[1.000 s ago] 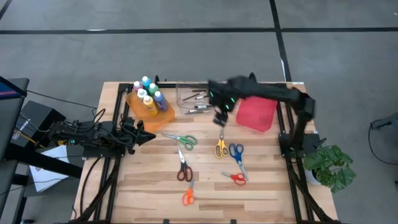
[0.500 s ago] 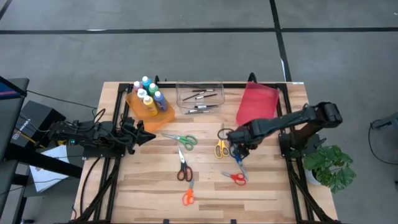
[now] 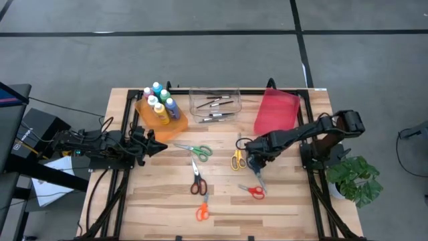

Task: Pick & Place Paint Supplies
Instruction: Put the blue scissor into the red bin

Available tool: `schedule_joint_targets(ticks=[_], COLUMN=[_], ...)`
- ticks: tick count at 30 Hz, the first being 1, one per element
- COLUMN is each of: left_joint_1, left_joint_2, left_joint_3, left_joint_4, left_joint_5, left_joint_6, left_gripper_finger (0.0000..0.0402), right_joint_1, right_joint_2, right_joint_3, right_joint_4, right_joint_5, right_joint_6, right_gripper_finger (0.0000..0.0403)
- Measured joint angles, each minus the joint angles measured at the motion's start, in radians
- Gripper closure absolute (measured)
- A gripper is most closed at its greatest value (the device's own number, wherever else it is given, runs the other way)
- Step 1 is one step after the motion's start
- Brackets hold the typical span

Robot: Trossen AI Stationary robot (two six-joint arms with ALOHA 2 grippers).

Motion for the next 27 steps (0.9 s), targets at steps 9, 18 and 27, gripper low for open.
schedule_joint_targets(ticks=[9,18,27], left_joint_1=[0.0,0.0,0.0], left_joint_2=[0.0,0.0,0.0], left_joint_3=[0.0,0.0,0.0], left_joint_4=[0.0,0.001,0.002], left_joint_5=[0.0,0.0,0.0], left_joint_6=[0.0,0.0,0.0], left_gripper_finger=[0.0396,0.0396,0.0396], right_joint_1=[-0.006,-0.007,-0.007], right_joint_2=[-0.032,-0.069,0.097], right_joint_3=[0.001,0.002,0.009], right_joint_4=[0.07,0.083,0.157], right_joint_5=[-0.008,0.091,0.089], right_joint_6=[0.047,0.054,0.025], right_gripper_finger=[0.0172,0.0173,0.0176])
